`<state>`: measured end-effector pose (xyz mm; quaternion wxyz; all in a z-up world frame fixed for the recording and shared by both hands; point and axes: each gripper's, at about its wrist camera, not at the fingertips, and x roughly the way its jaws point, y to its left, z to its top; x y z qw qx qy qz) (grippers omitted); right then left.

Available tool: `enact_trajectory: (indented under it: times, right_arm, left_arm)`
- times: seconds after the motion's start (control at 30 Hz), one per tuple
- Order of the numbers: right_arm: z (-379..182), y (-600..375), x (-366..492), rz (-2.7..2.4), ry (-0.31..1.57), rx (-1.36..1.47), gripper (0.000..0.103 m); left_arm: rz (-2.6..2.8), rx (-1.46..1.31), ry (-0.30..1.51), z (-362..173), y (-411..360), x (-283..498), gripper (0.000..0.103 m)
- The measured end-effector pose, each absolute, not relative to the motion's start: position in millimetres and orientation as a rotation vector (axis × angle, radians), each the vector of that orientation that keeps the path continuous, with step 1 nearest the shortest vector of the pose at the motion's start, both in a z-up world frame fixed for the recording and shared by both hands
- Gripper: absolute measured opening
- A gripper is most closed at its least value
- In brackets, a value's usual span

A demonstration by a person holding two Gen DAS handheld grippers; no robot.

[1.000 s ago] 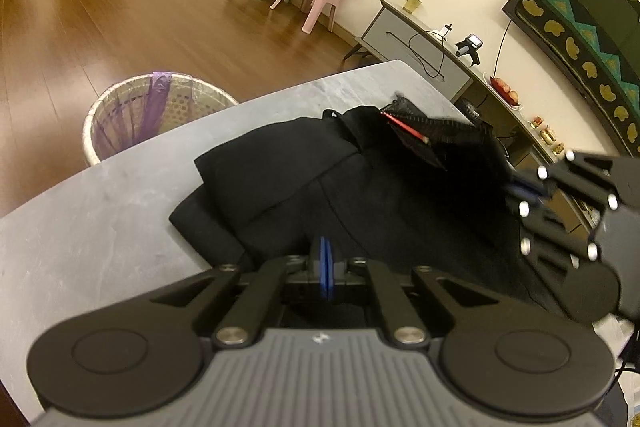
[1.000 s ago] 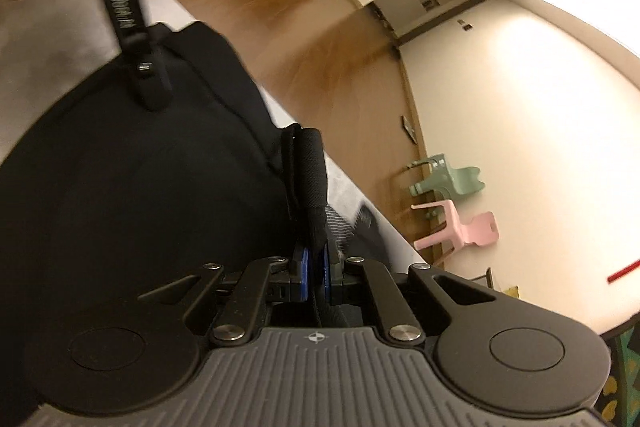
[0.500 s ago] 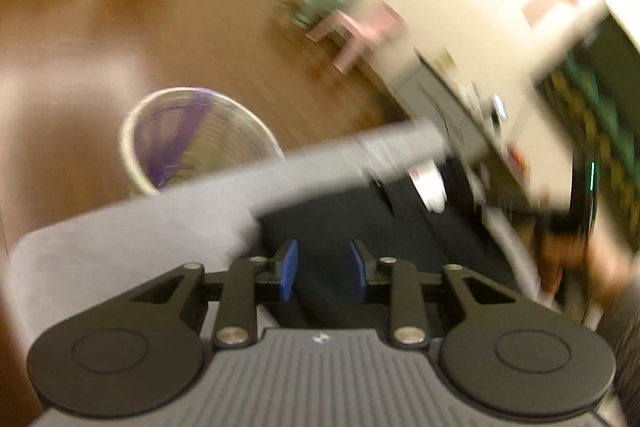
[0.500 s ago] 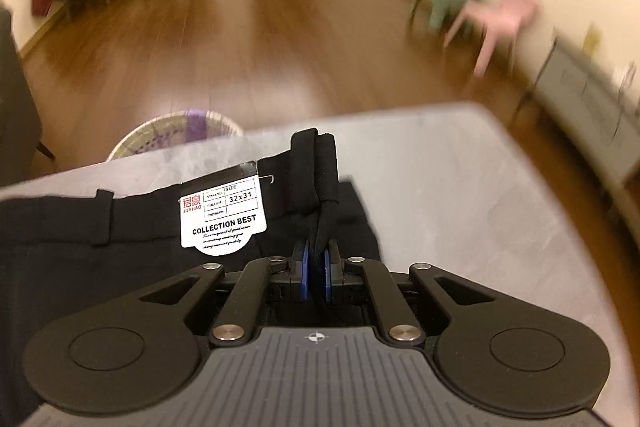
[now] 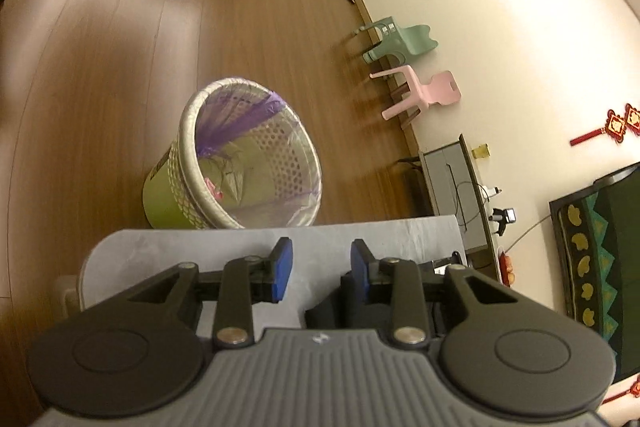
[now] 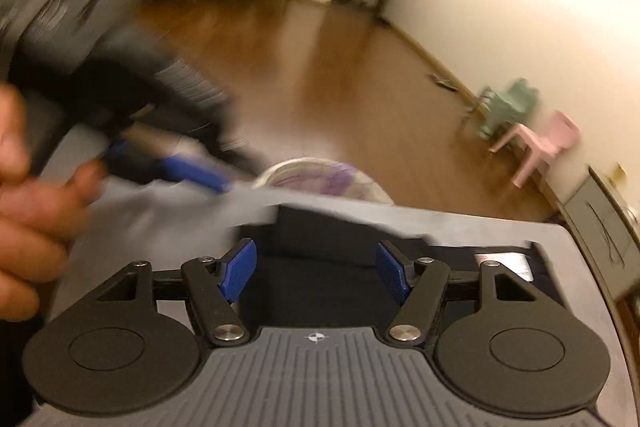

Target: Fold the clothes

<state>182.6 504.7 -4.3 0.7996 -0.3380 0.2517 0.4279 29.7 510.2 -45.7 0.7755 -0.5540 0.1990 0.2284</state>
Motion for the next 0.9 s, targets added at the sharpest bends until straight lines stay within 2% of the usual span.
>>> enact_trajectory:
  times: [0.1, 0.13, 0.17, 0.2, 0.53, 0.73, 0.8, 0.87, 0.9]
  right_arm:
    - [-5.8, 509.0, 132.3, 1.006, 0.537, -0.711, 0.054]
    - [-6.4, 510.5, 115.5, 1.036, 0.536, -0.707, 0.045]
    - [-6.9, 511.9, 98.8, 1.065, 0.534, -0.702, 0.033]
    - [-8.3, 520.4, 90.8, 1.058, 0.535, -0.709, 0.0]
    - [2.2, 526.7, 66.3, 1.03, 0.507, -0.635, 0.0]
    - [-12.6, 530.5, 101.5, 1.03, 0.595, -0.616, 0.0]
    - [-15.4, 526.3, 104.5, 1.013, 0.57, -0.603, 0.0]
    - [-13.3, 522.1, 99.0, 1.021, 0.542, -0.601, 0.007]
    - [-12.0, 520.4, 92.7, 1.028, 0.522, -0.61, 0.028]
  left_arm:
    - [0.452, -1.218, 0.453, -49.0, 510.0, 31.9, 0.034]
    - [0.443, -1.221, 0.46, -50.2, 510.0, 33.1, 0.034]
    - [0.438, -1.223, 0.463, -50.8, 509.9, 33.9, 0.034]
    - [0.434, -1.225, 0.465, -51.3, 509.7, 34.4, 0.035]
    - [0.38, -1.249, 0.47, -55.2, 505.8, 34.4, 0.041]
    - [0.34, -1.234, 0.496, -56.8, 500.3, 41.0, 0.046]
    - [0.344, -1.231, 0.492, -56.0, 500.1, 40.0, 0.046]
    - [0.348, -1.234, 0.487, -55.1, 500.4, 38.9, 0.047]
    - [0.349, -1.237, 0.484, -54.6, 500.5, 38.5, 0.047]
